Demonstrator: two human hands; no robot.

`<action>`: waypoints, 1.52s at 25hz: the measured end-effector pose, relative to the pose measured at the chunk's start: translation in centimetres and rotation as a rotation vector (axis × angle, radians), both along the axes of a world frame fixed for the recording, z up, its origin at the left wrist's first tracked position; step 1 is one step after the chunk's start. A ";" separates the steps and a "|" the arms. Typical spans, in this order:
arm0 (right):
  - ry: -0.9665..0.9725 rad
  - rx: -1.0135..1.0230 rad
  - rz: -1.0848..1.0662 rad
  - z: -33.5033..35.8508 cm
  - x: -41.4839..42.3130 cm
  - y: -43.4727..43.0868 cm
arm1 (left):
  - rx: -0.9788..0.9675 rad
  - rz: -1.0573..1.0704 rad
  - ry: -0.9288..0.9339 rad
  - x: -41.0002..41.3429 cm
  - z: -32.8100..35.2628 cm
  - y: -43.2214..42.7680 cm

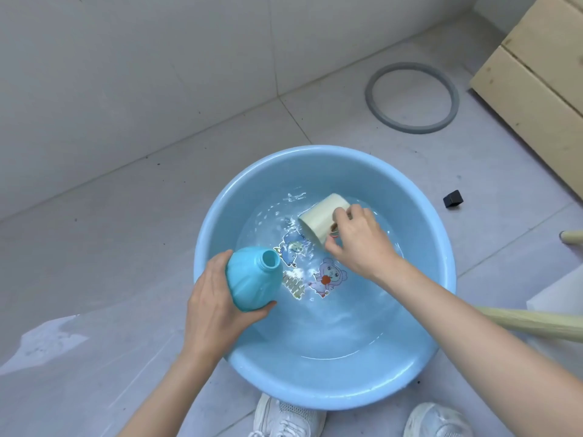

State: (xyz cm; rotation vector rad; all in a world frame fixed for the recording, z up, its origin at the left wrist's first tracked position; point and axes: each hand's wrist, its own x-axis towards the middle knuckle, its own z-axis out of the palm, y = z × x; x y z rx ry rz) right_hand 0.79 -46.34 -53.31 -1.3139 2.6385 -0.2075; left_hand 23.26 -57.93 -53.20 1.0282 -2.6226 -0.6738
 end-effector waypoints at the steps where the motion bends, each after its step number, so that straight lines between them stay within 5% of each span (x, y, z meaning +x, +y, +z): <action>1: -0.085 0.031 0.017 0.0 0.4 -0.1 | 0.005 0.005 0.010 0.0 0.1 0.0; 12: -0.445 0.053 0.259 1.3 3.8 2.0 | 0.100 0.049 0.095 0.1 0.4 0.1; 22: -1.148 -0.222 -0.450 1.2 1.5 6.0 | 0.116 0.057 0.094 0.2 0.3 0.0; 28: -1.256 -0.543 -0.619 5.6 1.2 7.5 | 0.056 0.042 0.115 0.2 0.2 0.1; 38: -1.154 -0.698 -0.551 12.9 1.3 7.9 | 0.011 0.015 0.161 0.4 -0.4 -0.1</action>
